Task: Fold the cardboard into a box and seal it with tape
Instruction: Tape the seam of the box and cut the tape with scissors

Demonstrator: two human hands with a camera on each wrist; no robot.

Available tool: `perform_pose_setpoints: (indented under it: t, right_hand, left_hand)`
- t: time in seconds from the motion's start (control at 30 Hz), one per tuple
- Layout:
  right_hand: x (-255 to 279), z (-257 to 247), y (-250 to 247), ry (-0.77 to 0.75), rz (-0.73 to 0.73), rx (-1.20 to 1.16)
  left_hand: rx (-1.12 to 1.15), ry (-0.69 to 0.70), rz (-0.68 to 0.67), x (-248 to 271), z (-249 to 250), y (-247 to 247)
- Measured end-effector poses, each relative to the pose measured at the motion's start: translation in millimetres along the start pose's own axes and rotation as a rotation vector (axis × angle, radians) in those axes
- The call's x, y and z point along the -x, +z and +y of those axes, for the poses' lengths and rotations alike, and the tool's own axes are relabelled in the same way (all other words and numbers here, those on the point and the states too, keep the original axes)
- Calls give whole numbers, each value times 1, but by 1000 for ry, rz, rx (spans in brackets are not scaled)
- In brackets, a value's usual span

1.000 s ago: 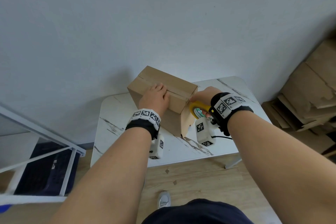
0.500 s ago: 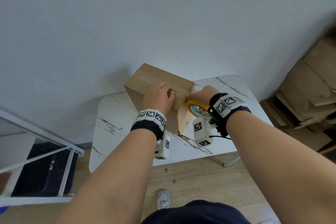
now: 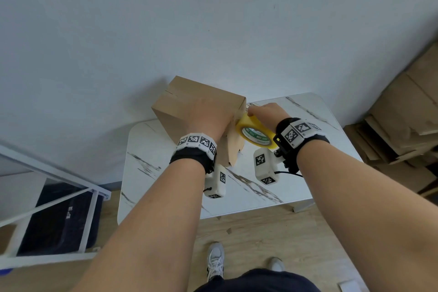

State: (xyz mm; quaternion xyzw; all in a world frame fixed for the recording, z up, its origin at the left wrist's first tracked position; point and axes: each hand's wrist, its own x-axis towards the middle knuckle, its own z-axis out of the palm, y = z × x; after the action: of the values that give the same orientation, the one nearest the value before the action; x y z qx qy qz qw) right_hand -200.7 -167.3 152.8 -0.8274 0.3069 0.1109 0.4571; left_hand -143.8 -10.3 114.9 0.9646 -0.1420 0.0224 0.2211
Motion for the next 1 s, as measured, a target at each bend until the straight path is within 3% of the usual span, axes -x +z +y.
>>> perform_pose_setpoints:
  t: [0.3, 0.47, 0.53, 0.67, 1.0]
  right_hand:
    - [-11, 11, 13, 1, -23, 167]
    - [-12, 15, 14, -53, 1, 221]
    - [-13, 18, 8, -53, 6, 199]
    - [-17, 18, 0, 4, -24, 60]
    - [-38, -9, 13, -57, 115, 160]
  left_hand:
    - [-63, 11, -92, -5, 1, -6]
    - [-280, 149, -64, -12, -2, -9]
    - [-313, 188, -133, -16, -4, -7]
    - [-273, 90, -290, -23, -4, -5]
    - [-441, -98, -135, -37, 10, -17]
